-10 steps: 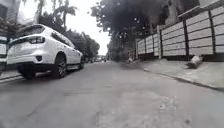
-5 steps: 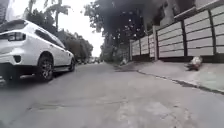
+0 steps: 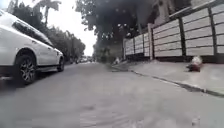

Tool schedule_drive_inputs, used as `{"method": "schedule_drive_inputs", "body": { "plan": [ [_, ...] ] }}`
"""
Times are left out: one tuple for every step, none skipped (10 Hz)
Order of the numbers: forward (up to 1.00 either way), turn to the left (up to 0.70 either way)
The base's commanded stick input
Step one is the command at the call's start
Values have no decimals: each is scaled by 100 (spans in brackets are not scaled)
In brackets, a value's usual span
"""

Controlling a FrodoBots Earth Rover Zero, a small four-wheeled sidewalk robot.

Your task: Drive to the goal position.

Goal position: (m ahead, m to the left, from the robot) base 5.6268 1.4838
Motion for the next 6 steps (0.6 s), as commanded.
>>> {"method": "schedule_drive_inputs", "body": {
  "plan": [
    [100,-37],
    [100,-11],
    [100,3],
    [100,4],
    [100,17],
    [100,44]
  ]
}}
